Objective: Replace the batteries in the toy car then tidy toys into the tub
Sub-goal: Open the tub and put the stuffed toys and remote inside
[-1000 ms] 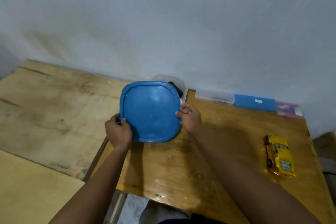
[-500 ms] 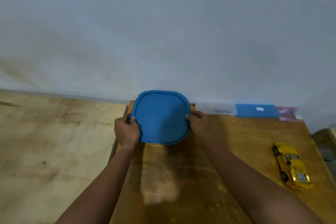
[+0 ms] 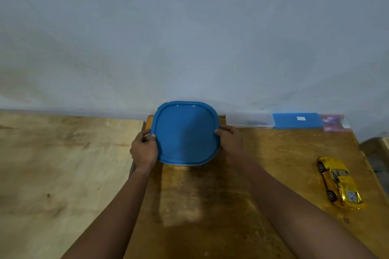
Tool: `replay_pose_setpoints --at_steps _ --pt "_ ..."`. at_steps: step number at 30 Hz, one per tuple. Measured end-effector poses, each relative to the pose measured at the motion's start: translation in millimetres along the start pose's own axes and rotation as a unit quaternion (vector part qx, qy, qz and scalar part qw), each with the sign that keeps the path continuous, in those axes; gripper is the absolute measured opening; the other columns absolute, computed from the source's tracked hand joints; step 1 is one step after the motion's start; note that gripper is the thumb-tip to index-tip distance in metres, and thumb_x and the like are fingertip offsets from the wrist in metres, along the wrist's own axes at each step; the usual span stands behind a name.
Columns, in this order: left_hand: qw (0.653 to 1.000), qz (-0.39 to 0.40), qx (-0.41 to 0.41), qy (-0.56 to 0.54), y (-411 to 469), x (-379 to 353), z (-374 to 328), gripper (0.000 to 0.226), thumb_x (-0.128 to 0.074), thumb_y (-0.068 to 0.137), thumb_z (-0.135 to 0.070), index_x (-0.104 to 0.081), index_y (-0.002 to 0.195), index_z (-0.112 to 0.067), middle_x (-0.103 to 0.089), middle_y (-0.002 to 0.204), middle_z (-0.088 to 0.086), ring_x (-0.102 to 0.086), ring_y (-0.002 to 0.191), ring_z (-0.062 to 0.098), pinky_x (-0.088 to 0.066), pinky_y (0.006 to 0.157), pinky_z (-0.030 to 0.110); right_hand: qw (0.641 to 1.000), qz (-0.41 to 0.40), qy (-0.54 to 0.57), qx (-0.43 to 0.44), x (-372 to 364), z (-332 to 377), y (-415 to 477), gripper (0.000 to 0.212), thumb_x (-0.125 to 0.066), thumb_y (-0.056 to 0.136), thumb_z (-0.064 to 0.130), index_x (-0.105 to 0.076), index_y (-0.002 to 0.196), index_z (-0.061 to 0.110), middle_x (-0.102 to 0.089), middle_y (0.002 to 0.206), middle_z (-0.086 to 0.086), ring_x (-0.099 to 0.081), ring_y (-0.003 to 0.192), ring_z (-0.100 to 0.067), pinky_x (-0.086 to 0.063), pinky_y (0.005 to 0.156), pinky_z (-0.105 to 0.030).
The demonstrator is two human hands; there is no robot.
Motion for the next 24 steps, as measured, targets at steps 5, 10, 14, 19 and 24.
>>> replay_pose_setpoints --at_steps 5,10,14,19,24 --pt "0.996 0.040 0.055 -0.053 10 -4 13 0.028 -0.063 0.098 -0.032 -0.067 0.120 -0.014 -0.063 0.112 0.001 -0.060 0.108 0.024 -0.053 0.100 0.045 0.999 0.030 0.001 -0.032 -1 -5 1 0.012 -0.060 0.095 0.014 -0.064 0.105 0.019 -0.069 0.105 -0.009 -0.064 0.087 -0.020 -0.049 0.056 -0.027" --pt "0.985 0.086 0.108 -0.103 17 -18 29 0.028 -0.061 0.100 -0.036 -0.060 0.096 -0.008 -0.064 0.101 0.012 -0.062 0.096 0.028 -0.055 0.093 0.053 0.997 0.050 -0.009 -0.051 -2 -14 10 0.008 -0.062 0.095 0.019 -0.065 0.101 0.022 -0.071 0.103 -0.006 -0.069 0.098 -0.028 -0.057 0.085 -0.048" --pt "0.979 0.114 0.126 -0.109 24 -25 31 0.020 -0.056 0.103 -0.032 -0.057 0.096 -0.012 -0.065 0.109 0.012 -0.063 0.105 0.031 -0.055 0.096 0.052 0.998 0.042 -0.004 -0.046 -3 -10 11 0.010 -0.059 0.095 0.014 -0.064 0.104 0.016 -0.069 0.101 -0.009 -0.066 0.088 -0.025 -0.055 0.069 -0.036" --pt "0.980 0.140 0.129 -0.064 32 -24 19 0.028 -0.052 0.102 -0.028 -0.060 0.119 -0.008 -0.066 0.100 0.005 -0.062 0.088 0.023 -0.053 0.084 0.044 0.995 0.061 -0.049 -0.067 -11 -4 14 0.023 -0.055 0.085 0.018 -0.057 0.107 0.012 -0.059 0.091 -0.007 -0.054 0.075 -0.020 -0.044 0.057 -0.032" --pt "0.982 0.171 0.080 -0.002 43 -32 1 0.072 -0.053 0.098 -0.054 -0.042 0.151 -0.008 -0.054 0.148 0.012 -0.056 0.126 0.034 -0.049 0.106 0.051 0.993 0.079 -0.069 -0.050 -22 9 22 0.050 -0.056 0.092 0.044 -0.049 0.133 0.017 -0.061 0.122 -0.004 -0.061 0.105 -0.021 -0.055 0.090 -0.042"
Point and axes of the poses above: each hand's wrist, its own y-axis towards the middle knuckle, its own x-axis out of the back of the hand, z = x × y, the point moved 8 cm from there along y, towards the middle knuckle
